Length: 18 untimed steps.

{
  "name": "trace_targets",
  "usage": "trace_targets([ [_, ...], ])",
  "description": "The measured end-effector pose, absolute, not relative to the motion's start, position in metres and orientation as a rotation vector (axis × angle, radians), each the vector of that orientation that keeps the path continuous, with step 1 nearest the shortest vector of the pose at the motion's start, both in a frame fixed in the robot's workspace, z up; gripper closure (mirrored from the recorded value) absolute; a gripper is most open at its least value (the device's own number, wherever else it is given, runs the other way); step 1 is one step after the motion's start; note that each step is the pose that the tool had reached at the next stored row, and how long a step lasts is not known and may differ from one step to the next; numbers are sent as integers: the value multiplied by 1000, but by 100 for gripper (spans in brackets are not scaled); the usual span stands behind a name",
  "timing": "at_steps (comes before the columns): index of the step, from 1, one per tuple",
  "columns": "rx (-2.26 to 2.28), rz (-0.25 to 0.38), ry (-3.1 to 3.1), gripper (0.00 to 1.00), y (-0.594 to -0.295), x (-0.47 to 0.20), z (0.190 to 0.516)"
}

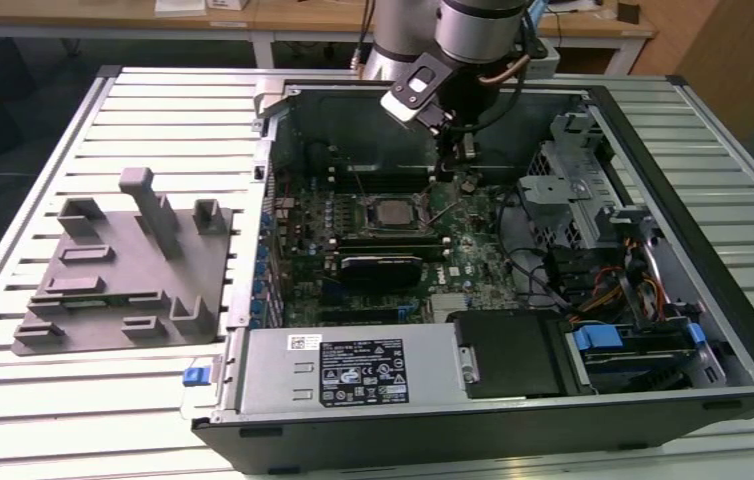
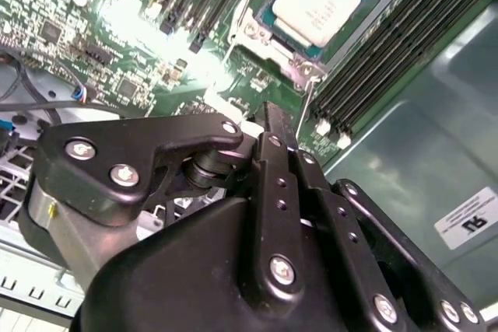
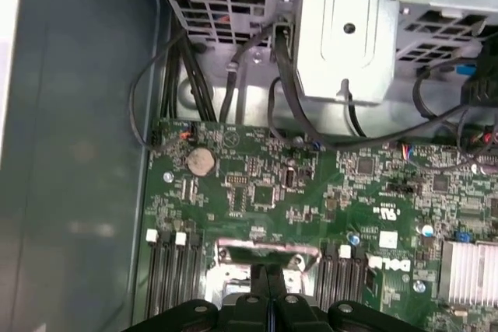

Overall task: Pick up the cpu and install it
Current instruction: 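Close the cpu cover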

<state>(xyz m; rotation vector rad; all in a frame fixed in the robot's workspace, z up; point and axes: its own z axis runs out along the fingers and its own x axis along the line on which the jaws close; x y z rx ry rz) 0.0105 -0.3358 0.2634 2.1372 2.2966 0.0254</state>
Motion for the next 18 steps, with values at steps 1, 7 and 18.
trace_targets([
  [1, 2137, 26, 2297, 89, -335, 12, 263],
  [7, 2137, 25, 2297, 89, -334, 22, 262],
  [18, 2137, 26, 2297, 89, -334, 33, 259],
])
